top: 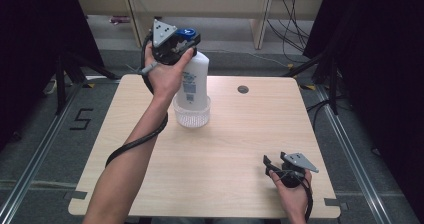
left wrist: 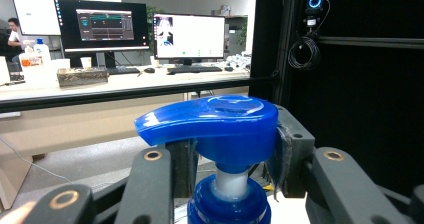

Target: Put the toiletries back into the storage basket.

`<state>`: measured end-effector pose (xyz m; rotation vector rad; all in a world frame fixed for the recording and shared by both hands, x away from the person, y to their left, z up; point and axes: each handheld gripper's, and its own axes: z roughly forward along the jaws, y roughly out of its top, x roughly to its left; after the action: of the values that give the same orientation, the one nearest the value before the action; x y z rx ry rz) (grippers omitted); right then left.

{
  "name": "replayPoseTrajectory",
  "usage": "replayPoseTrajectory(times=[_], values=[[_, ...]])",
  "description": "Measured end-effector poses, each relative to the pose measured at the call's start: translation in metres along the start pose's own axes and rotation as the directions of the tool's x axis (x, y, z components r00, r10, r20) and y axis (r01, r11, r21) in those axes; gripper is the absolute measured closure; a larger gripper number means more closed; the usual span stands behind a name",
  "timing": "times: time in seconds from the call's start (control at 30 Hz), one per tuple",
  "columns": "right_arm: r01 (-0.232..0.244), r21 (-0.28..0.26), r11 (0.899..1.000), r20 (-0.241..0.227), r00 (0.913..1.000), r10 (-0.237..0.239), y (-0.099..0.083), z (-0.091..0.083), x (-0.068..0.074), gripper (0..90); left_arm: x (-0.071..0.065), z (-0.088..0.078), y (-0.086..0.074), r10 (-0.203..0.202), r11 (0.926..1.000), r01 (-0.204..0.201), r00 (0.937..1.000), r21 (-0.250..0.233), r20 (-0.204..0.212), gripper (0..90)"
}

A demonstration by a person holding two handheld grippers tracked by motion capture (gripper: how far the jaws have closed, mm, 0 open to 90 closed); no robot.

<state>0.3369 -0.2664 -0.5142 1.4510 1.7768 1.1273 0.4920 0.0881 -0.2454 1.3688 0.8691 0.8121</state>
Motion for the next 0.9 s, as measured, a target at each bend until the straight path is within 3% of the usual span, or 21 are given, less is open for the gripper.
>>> replayPoseTrajectory(times=[0.03,0.1,0.13,0.17,0.2,0.33,0.37,0.4,0.47,0.73,0.9], values=[[-0.003,0.007,1.000,0.008,1.0000,0.003,0.000,0.000,0.000,32.5,-0.001,0.001,-0.001,-0.018,0.9998,0.018,0.9998,0.005,0.004,59.6],[-0.036,0.008,0.999,0.008,0.9993,0.036,0.000,0.000,0.003,32.4,0.002,0.002,-0.002,-0.005,1.0000,0.005,1.0000,0.000,0.000,59.6],[-0.034,0.010,0.999,0.006,0.9994,0.034,0.000,0.000,0.003,32.4,0.001,0.002,-0.003,-0.021,0.9998,0.021,0.9998,0.006,0.004,59.6],[0.001,0.007,1.000,0.009,1.0000,-0.001,0.000,0.000,0.000,32.4,0.002,0.003,-0.004,-0.003,1.0000,0.003,1.0000,0.003,0.002,59.6],[-0.014,0.007,1.000,0.007,0.9999,0.014,0.000,0.000,0.001,32.4,0.002,0.004,-0.005,-0.007,1.0000,0.007,1.0000,0.002,0.000,59.6],[0.001,0.007,1.000,0.011,0.9999,-0.001,0.000,0.000,0.000,32.4,0.002,0.006,-0.007,-0.004,1.0000,0.004,1.0000,0.008,0.004,59.6],[0.000,0.006,1.000,0.009,1.0000,0.000,0.000,0.000,0.000,32.5,0.002,0.008,-0.009,-0.021,0.9996,0.020,0.9997,0.018,0.014,59.6],[0.000,0.007,1.000,0.009,1.0000,0.000,0.000,0.000,0.000,32.5,0.003,0.009,-0.009,-0.008,0.9999,0.007,0.9999,0.012,0.009,59.5],[-0.012,0.007,1.000,0.007,0.9999,0.012,0.000,0.000,0.001,32.4,0.003,0.010,-0.011,-0.025,0.9995,0.025,0.9996,0.020,0.015,59.5],[-0.009,-0.003,1.000,-0.007,0.9999,0.009,0.000,0.000,0.001,32.4,0.005,0.014,-0.015,0.003,0.9998,-0.003,1.0000,0.022,0.008,59.6],[-0.012,0.003,1.000,-0.002,0.9999,0.012,0.000,0.000,0.001,32.4,0.008,0.015,-0.019,-0.018,0.9994,0.018,0.9998,0.029,0.004,59.6]])
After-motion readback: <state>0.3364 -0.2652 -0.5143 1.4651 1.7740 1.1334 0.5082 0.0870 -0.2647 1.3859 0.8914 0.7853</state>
